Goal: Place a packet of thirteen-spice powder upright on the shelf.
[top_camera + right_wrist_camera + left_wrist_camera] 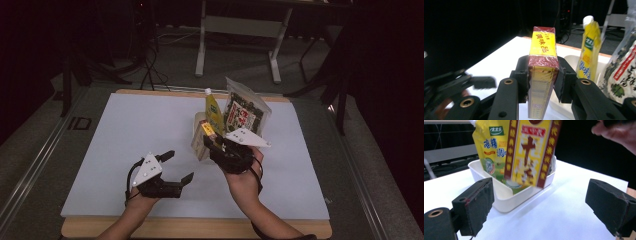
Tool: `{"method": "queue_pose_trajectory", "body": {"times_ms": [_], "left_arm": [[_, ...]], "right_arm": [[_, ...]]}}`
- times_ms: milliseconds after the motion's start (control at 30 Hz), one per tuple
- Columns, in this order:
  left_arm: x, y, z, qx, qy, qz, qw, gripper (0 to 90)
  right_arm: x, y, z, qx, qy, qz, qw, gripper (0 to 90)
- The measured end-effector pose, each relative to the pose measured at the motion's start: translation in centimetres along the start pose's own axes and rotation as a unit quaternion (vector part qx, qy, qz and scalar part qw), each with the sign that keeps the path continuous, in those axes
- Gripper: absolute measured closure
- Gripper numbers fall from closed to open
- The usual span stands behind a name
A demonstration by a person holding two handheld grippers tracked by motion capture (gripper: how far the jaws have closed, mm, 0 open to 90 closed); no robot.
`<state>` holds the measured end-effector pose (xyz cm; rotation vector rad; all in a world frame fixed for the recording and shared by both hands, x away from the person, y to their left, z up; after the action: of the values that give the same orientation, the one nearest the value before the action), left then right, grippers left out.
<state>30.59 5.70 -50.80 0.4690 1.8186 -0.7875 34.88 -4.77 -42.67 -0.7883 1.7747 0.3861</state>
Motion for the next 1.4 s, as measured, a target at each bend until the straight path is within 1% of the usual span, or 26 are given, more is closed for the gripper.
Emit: {"method": "queue_pose_trajectory", "body": {"times_ms": [67,200,267,433,500,567,600,667,733,867,900,967,1100,1233,1367,1400], "left_arm": [[0.4,0.3,-0.4,-0.005,0.004,0.0,1.0,8.6],[1.2,1.1,-1.0,-0.009,0.01,-0.012,0.9998,8.6],[1.5,1.5,-1.2,-0.013,0.007,-0.017,0.9997,8.7],[2.4,2.4,-1.4,-0.029,0.013,-0.02,0.9993,8.6],[2.7,2.8,-1.5,-0.034,0.019,-0.021,0.999,8.6],[3.0,3.2,-1.5,-0.04,0.031,-0.031,0.9982,6.4],[3.1,3.3,-1.4,-0.041,0.032,-0.039,0.9979,4.2],[3.2,3.6,-1.4,-0.049,0.033,-0.044,0.9973,2.4],[3.3,3.7,-1.5,-0.056,0.034,-0.041,0.997,1.6],[3.0,3.8,-1.6,-0.062,0.022,-0.037,0.9971,1.2],[2.9,3.8,-1.7,-0.061,0.02,-0.038,0.9972,1.2],[2.9,3.8,-1.7,-0.064,0.021,-0.039,0.997,1.2],[3.0,3.8,-1.7,-0.062,0.024,-0.045,0.9968,1.1],[3.1,3.8,-1.6,-0.063,0.027,-0.045,0.9966,1.1],[2.9,3.8,-1.7,-0.066,0.021,-0.039,0.9968,1.1],[2.8,3.7,-1.8,-0.065,0.018,-0.041,0.9969,1.1]], "right_arm": [[-0.2,-0.3,0.2,0.006,0.0,-0.001,1.0,67.9],[-0.7,-0.8,0.9,0.02,-0.004,-0.004,0.9998,67.9],[-0.8,-0.9,1.3,0.025,-0.003,-0.005,0.9997,67.9],[-1.1,-1.2,2.3,0.039,-0.009,-0.011,0.9991,67.9],[-1.3,-1.4,2.6,0.046,-0.01,-0.009,0.9989,67.8],[-1.5,-1.7,2.8,0.052,-0.011,-0.011,0.9985,67.9],[-1.6,-1.8,2.9,0.056,-0.012,-0.011,0.9983,67.9],[-1.9,-2.0,3.1,0.065,-0.014,-0.015,0.9977,67.9],[-2.1,-2.1,3.4,0.072,-0.016,-0.019,0.9971,67.9],[-2.0,-2.4,4.2,0.08,-0.014,-0.018,0.9966,67.8],[-2.0,-2.5,4.4,0.084,-0.013,-0.019,0.9962,67.9],[-1.8,-2.8,5.0,0.088,-0.01,-0.012,0.996,67.9],[-1.5,-3.3,6.0,0.107,-0.002,-0.01,0.9942,67.9],[-1.3,-3.5,7.1,0.126,0.007,-0.021,0.9918,67.9],[-0.7,-3.7,8.2,0.134,0.016,-0.021,0.9907,67.9],[-0.5,-3.8,8.4,0.137,0.019,-0.022,0.9901,67.9]]}}
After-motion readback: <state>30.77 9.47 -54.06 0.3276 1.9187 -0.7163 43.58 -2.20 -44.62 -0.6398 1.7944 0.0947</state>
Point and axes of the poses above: each handheld gripper's, and its own axes: z roughly forward along the jaws, x roughly out of its underside, y roughly to its left, the point moved 10 cm from there along z, roughly forward along the jaws, and after that the axes turned 15 degrees about -z, right-handed, at the moved point
